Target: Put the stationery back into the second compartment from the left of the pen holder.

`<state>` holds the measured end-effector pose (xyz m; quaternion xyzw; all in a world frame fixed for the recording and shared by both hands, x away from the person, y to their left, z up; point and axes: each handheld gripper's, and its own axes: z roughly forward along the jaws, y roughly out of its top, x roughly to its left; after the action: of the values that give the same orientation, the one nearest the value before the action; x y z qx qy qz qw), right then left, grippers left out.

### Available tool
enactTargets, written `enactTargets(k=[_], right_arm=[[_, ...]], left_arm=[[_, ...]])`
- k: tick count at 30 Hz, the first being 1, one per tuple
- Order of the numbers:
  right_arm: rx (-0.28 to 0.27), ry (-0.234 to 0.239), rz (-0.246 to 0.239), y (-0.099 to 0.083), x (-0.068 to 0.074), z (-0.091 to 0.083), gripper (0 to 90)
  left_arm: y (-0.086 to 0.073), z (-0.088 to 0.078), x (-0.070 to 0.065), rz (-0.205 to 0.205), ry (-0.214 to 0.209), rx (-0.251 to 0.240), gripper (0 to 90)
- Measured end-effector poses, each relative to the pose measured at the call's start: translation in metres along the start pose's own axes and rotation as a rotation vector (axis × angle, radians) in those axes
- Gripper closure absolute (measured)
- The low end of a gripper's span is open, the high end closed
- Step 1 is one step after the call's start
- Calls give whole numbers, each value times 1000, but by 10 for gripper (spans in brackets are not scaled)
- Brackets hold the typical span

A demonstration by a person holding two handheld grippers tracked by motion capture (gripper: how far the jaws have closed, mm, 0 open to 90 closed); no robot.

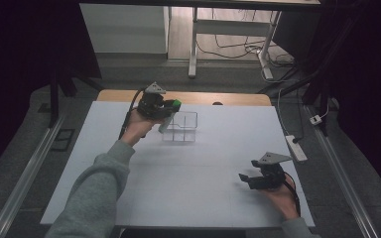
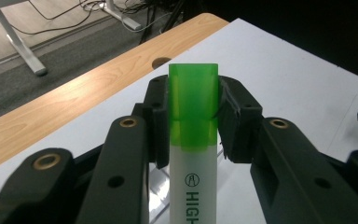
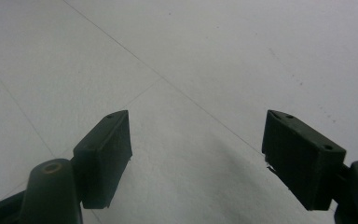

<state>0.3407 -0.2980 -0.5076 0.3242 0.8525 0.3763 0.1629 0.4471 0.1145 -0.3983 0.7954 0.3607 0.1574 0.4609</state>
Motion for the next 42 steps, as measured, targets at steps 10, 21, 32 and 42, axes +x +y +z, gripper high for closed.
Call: enactTargets(k=[10, 21, 32, 42], right_arm=[[-2, 0, 5, -1, -1, -1, 236], [-6, 3, 3, -1, -2, -1, 235], [-9, 2, 6, 0, -1, -2, 234], [1, 4, 9, -2, -2, 0, 234]], left_arm=[[16, 14, -1, 8, -3, -8, 666], [31, 25, 0, 8, 15, -20, 666], [40, 47, 5, 18, 21, -42, 666], [33, 57, 15, -2, 8, -32, 664]])
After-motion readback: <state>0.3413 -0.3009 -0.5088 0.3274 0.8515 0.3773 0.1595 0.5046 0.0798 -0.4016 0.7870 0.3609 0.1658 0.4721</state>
